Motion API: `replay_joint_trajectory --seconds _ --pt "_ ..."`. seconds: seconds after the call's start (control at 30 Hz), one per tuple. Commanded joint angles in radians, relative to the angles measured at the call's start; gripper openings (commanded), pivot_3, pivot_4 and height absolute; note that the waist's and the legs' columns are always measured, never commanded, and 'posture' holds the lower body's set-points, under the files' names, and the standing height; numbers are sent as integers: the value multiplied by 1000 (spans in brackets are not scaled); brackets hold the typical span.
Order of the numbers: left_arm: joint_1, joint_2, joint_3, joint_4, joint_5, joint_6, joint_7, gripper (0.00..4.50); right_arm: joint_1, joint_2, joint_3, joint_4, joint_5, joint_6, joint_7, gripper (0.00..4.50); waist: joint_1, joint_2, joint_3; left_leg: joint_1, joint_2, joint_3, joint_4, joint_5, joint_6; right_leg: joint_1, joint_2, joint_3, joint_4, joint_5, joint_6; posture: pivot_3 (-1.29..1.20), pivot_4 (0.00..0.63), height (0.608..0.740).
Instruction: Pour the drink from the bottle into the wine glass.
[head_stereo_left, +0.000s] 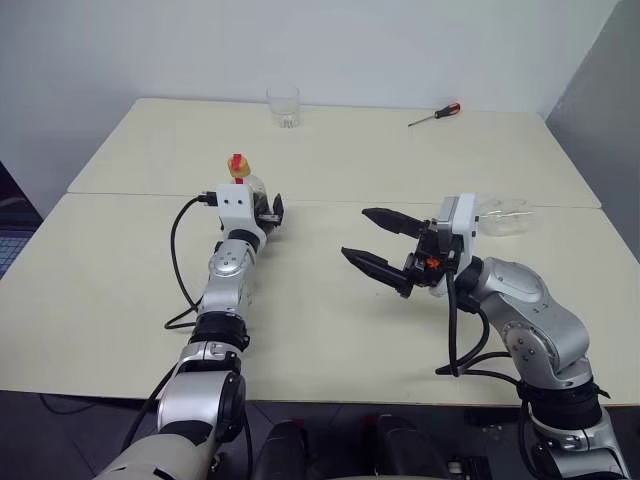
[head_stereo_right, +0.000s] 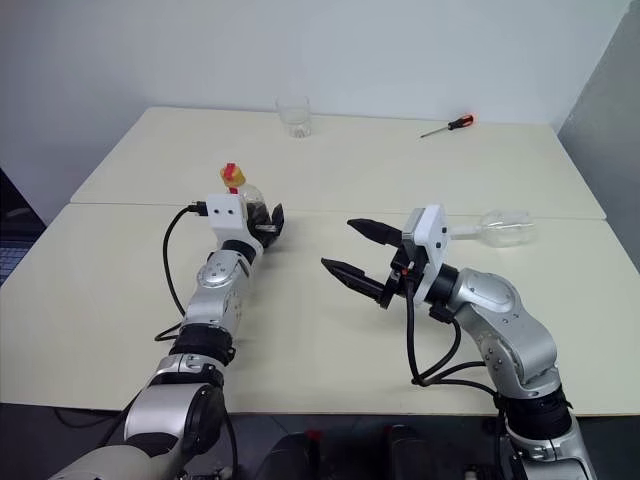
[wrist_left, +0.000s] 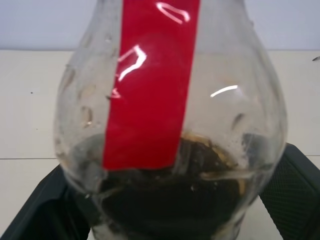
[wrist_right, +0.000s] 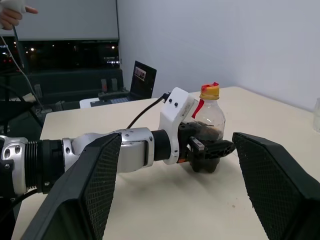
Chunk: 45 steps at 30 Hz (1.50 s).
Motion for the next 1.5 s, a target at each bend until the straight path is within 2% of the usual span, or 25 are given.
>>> replay_joint_trajectory --seconds 0.03,0.57,1.5 --pt "-40 6 -2 34 10 -50 -4 4488 -16 -6 6 -7 -15 7 -16 3793 0 0 0 0 0 0 0 0 0 0 0 0 0 0 0 0 150 740" --pt "-158 32 6 262 7 -169 -28 4488 -47 16 7 -1 -8 58 -64 3793 0 0 0 0 0 0 0 0 0 0 0 -1 0 0 0 0 150 740" --pt "-218 44 10 330 2 -210 -54 4488 -58 28 0 0 -5 72 -82 3793 0 0 0 -1 0 0 0 0 0 -1 0 -1 0 0 0 0 150 740"
